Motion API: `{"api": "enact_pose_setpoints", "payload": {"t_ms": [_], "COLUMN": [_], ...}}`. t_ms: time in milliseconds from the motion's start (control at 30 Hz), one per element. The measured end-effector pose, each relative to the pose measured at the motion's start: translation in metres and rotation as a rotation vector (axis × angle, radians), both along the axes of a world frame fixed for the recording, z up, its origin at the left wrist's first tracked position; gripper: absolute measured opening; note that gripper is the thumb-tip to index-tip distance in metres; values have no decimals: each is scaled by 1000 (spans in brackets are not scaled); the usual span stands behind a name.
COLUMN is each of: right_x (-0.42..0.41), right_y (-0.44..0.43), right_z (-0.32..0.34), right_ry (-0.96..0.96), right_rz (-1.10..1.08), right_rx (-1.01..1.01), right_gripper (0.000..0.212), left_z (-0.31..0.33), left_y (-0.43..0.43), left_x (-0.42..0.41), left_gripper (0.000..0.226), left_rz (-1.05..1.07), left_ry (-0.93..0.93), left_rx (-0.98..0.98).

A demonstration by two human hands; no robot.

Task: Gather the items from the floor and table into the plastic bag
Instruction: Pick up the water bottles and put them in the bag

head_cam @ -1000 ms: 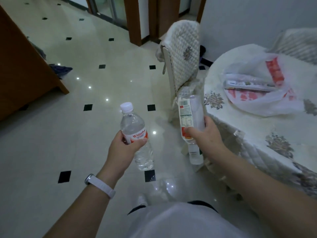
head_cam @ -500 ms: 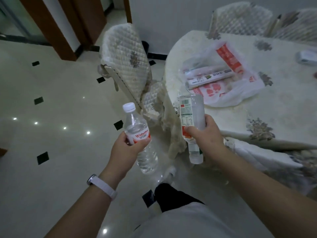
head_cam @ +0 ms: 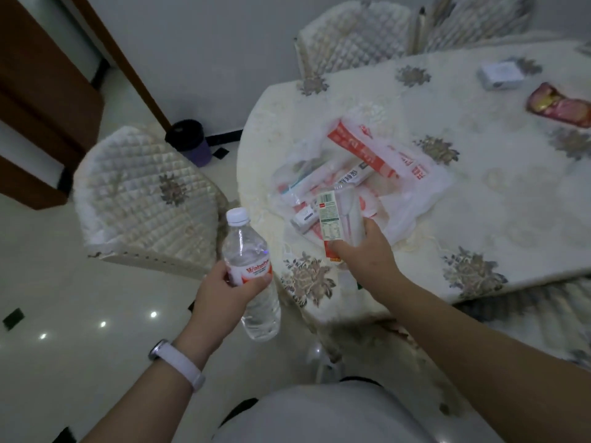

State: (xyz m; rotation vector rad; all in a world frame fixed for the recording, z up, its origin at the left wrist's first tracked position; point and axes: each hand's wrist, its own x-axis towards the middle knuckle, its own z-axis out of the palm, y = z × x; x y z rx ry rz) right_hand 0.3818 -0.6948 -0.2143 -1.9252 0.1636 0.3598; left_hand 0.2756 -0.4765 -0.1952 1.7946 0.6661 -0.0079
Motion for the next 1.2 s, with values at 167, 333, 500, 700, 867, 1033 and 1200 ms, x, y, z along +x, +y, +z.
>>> {"api": "enact_pose_setpoints", "payload": {"t_ms": [167,333,500,700,867,1033,1200], "right_x": [22,30,32,39,46,67,107], "right_y": [-15,-19,-5,15,25,42,56], "right_z": [1,-7,-13,-8,-8,-25,-41], "right_ry": [21,82,123,144,147,184,179], "right_rz": [-115,-257,-391,-619,-708,-781,-900], "right_rx": [-6,-26,-36,-91,-142,-172,-88], "right_gripper": [53,54,46,39,29,37,47], "left_z": [2,-13,-35,-58,-77,-84,-81], "left_y": [-17,-29,-33,-59,-69,-67,-65], "left_x": [70,127,179,246,294,327,346], "left_gripper": [34,41,43,58,58,53,33], "left_rz": [-219,-406,-564,-890,-1070,-1139,-1160], "left_ry": [29,76,112,161,167,181,203], "left_rx": [-10,-23,29,-31,141,175,186]}}
